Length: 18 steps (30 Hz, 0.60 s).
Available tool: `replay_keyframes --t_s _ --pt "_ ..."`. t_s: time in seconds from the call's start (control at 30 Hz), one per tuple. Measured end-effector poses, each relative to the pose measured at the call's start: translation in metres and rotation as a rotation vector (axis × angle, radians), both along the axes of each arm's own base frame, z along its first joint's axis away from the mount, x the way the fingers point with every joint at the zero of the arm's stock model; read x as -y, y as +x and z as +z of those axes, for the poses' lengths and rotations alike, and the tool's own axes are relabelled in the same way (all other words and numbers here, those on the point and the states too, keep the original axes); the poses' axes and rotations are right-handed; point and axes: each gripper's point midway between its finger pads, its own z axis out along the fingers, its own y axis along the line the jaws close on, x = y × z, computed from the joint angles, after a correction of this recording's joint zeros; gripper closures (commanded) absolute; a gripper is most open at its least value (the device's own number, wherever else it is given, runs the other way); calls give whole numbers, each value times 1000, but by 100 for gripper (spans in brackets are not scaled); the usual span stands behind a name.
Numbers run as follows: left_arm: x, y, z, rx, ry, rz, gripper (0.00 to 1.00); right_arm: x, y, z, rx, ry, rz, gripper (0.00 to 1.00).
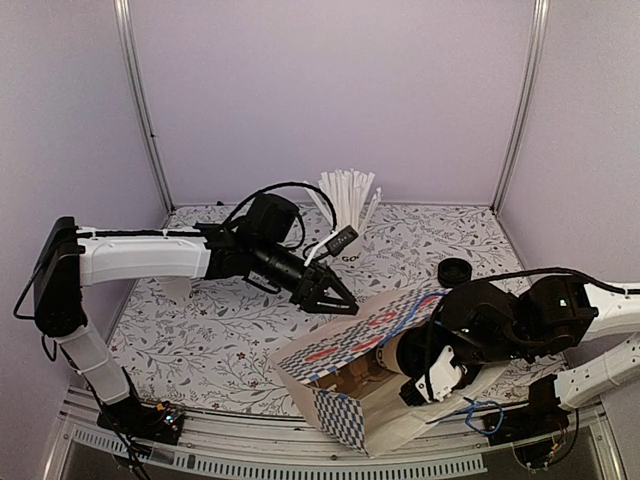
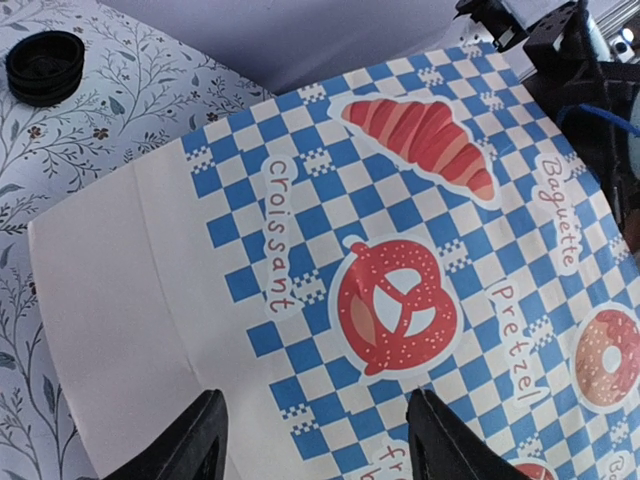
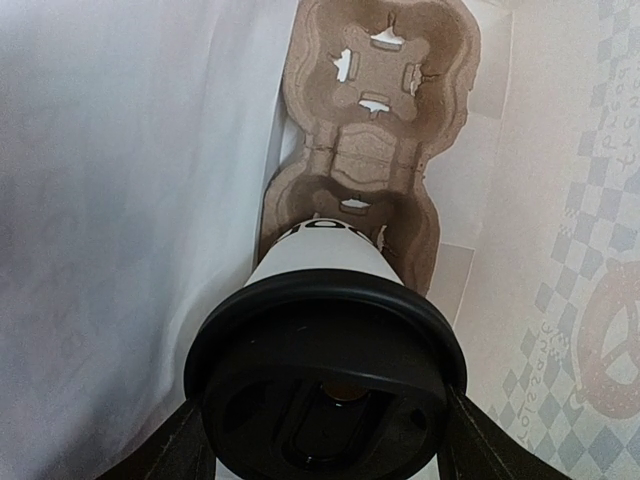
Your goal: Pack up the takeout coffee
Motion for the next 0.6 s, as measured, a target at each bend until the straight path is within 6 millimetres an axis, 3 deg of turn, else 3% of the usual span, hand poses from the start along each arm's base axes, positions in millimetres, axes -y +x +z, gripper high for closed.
replay_keyframes --t_s 0.6 --pt "3 -1 -24 -32 31 -22 37 -23 9 8 28 67 -26 72"
